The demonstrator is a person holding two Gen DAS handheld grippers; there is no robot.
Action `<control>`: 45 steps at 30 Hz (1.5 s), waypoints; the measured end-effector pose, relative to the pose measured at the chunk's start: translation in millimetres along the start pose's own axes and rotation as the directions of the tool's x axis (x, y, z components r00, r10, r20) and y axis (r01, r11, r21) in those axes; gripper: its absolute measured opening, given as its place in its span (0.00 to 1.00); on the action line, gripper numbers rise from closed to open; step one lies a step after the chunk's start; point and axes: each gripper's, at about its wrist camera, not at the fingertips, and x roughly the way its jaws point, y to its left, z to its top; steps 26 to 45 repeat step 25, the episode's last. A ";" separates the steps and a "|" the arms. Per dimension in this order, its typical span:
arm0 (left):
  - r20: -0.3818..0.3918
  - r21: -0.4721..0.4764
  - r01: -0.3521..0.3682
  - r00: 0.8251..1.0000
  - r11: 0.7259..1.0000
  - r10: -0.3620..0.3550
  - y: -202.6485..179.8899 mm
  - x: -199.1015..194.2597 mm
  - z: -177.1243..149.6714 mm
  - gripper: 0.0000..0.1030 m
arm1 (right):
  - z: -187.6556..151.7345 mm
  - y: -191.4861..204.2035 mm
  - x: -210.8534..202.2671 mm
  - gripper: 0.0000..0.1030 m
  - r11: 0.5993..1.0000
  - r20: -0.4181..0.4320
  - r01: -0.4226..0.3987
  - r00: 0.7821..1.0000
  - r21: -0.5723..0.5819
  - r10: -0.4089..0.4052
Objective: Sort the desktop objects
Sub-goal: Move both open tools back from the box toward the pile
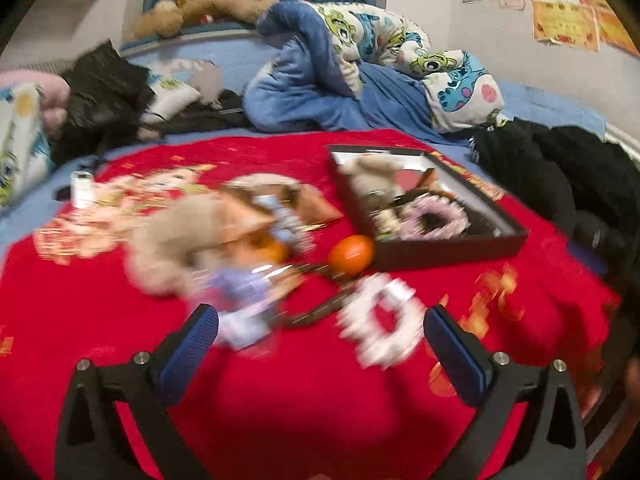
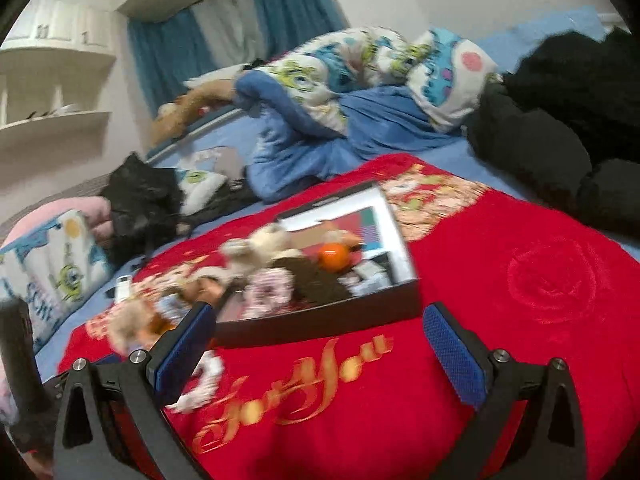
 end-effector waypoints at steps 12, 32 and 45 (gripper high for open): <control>0.048 -0.035 -0.172 0.984 0.984 0.174 52.5 -5.2 -15.3 1.00 | -22.9 78.2 32.0 1.00 0.982 -0.087 0.013 0.996 -0.188 -0.029; 0.103 -0.046 -0.151 0.983 0.987 0.155 50.7 -15.1 -17.8 1.00 | -39.4 62.0 55.0 1.00 0.991 -0.215 0.042 0.974 -0.130 -0.070; 0.103 -0.046 -0.151 0.983 0.987 0.155 50.7 -15.1 -17.8 1.00 | -39.4 62.0 55.0 1.00 0.991 -0.215 0.042 0.974 -0.130 -0.070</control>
